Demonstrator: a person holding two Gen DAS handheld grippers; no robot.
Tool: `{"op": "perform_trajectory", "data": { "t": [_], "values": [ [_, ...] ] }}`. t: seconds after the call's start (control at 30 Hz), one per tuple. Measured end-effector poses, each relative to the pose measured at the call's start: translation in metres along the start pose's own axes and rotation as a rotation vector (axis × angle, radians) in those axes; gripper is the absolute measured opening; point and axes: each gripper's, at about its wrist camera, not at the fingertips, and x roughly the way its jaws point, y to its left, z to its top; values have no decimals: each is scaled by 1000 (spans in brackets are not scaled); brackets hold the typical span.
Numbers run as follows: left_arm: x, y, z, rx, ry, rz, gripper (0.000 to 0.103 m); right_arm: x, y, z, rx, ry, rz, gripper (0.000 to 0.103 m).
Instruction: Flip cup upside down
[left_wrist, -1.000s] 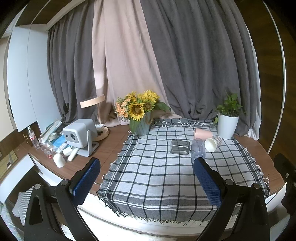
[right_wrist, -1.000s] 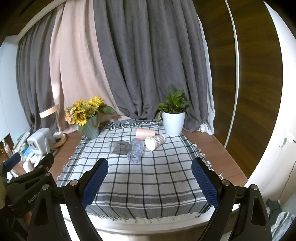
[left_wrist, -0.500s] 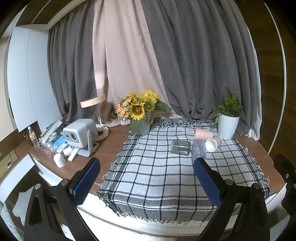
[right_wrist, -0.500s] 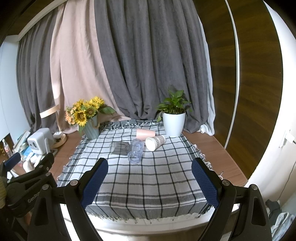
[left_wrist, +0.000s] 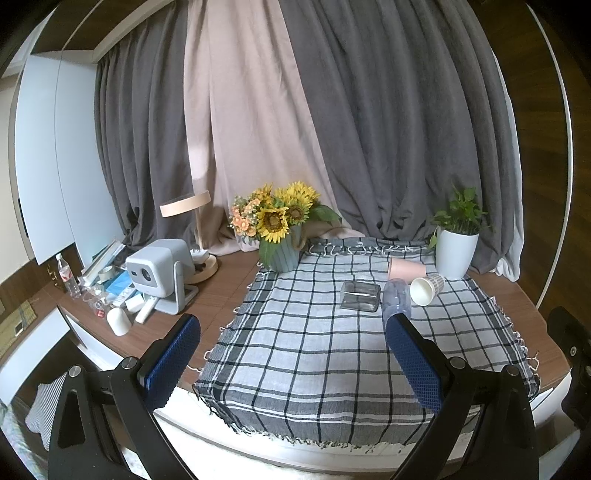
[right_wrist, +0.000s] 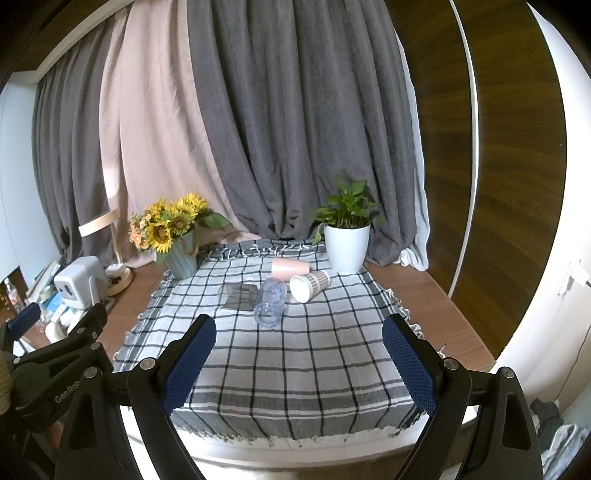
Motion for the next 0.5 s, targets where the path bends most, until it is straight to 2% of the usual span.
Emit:
{"op": "perform_trajectory", "data": {
  "t": [0.23, 0.33, 0.5],
  "values": [
    [17, -12, -1, 24, 42, -11, 103, 13, -9, 1, 34, 12, 3, 92],
    [36, -20, 0, 60, 71, -26, 103, 34, -14, 2, 75, 53, 3, 92],
    [83, -35, 10, 98, 136, -105, 103, 84, -16, 5, 129, 149, 20, 92]
  ]
}}
